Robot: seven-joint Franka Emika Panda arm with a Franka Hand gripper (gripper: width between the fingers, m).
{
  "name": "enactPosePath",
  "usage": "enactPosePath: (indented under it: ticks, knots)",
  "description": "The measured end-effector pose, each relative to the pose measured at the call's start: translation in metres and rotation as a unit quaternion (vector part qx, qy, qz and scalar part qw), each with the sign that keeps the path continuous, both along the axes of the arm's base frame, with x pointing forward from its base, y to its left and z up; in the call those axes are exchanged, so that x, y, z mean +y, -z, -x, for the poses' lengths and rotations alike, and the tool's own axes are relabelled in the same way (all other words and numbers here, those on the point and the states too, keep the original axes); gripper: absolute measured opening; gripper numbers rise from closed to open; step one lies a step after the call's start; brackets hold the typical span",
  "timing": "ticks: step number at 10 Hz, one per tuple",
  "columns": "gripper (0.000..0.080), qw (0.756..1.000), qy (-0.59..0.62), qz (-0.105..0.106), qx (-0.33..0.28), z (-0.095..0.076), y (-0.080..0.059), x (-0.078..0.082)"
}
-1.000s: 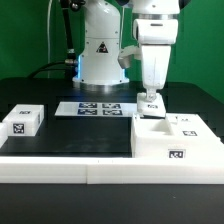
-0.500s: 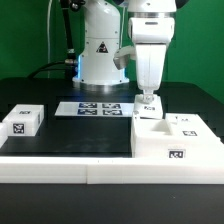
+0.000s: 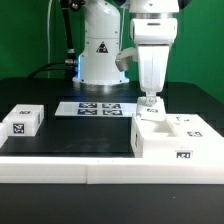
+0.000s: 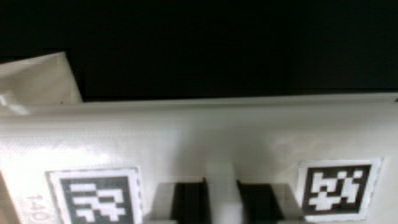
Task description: Assemble cabinet
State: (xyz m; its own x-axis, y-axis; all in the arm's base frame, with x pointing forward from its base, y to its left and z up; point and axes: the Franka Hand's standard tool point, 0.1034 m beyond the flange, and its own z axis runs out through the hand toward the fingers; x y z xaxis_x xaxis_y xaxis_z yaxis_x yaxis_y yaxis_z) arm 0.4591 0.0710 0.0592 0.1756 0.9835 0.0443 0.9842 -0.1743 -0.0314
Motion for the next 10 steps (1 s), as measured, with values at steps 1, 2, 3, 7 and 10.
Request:
enactPosePath:
  ticks: [1,2,3,7,10]
  knots:
    - [0.0069,1.000,-0.001,0.000,-0.001,-0.0012,0.0002,-0.0008]
    - [0.0070,1.000,-0.006,-0.001,-0.004,-0.0032,0.0008,-0.0019]
    - [0.0070,1.000,-0.015,-0.002,-0.007,-0.0048,0.0009,-0.0029]
    - [0.0070,0.999,-0.049,0.001,-0.013,-0.0063,0.0024,-0.0055]
    - [0.0070,0.999,-0.048,0.001,-0.014,-0.0065,0.0021,-0.0056]
